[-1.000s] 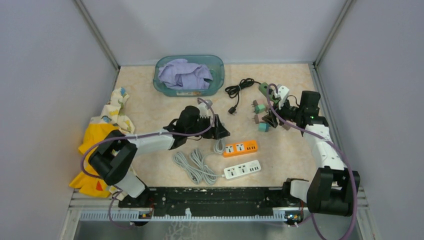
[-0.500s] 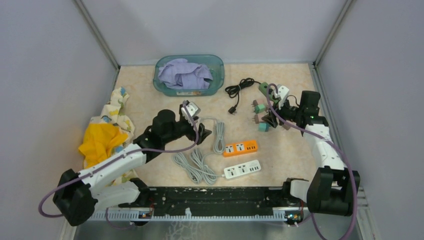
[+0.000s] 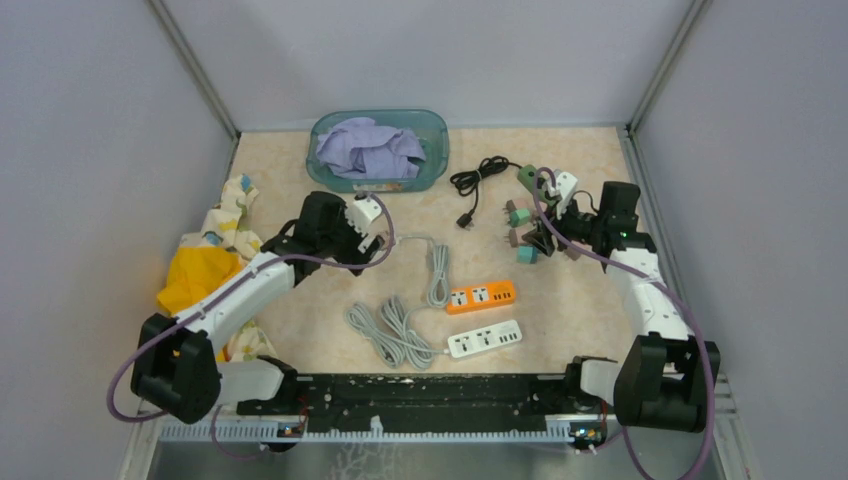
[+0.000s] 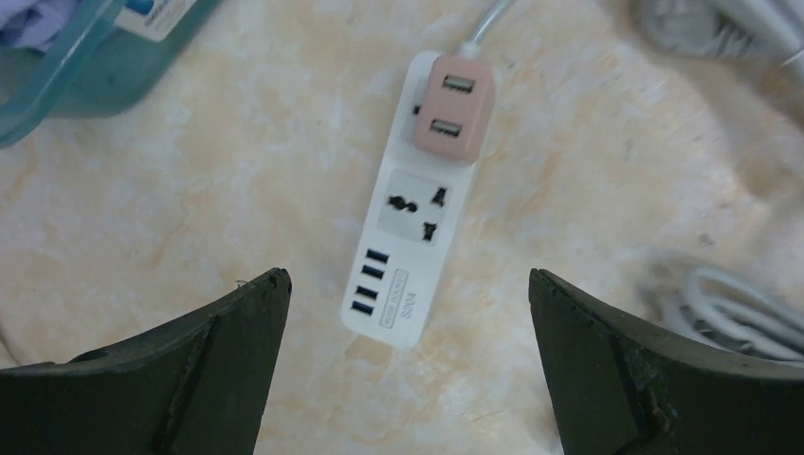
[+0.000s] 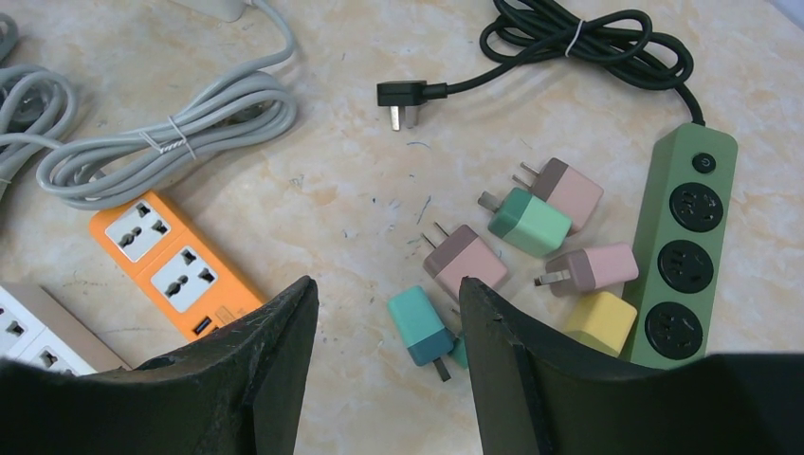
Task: Pull the plug off the socket
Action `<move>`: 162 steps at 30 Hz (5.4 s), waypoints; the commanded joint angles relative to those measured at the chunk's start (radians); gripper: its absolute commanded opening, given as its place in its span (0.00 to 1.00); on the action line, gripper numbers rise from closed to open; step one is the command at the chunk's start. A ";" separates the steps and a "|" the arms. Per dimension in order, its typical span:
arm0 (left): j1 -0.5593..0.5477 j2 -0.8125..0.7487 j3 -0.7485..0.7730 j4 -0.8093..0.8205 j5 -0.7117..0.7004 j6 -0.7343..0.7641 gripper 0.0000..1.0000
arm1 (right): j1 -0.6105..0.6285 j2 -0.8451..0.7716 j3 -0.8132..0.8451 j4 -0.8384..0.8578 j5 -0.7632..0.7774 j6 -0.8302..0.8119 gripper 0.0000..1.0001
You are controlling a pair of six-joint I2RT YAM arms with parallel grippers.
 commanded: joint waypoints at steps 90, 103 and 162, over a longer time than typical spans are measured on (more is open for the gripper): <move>-0.175 0.360 -0.416 1.066 0.338 -0.085 0.71 | 0.596 0.638 0.451 -0.335 -0.080 -0.718 0.55; -0.175 0.418 -0.387 1.052 0.369 -0.093 0.51 | 0.649 0.673 0.455 -0.371 -0.026 -0.782 0.33; -0.162 0.449 -0.374 0.962 0.391 -0.170 0.00 | 0.612 0.589 0.438 -0.205 -0.017 -0.468 0.00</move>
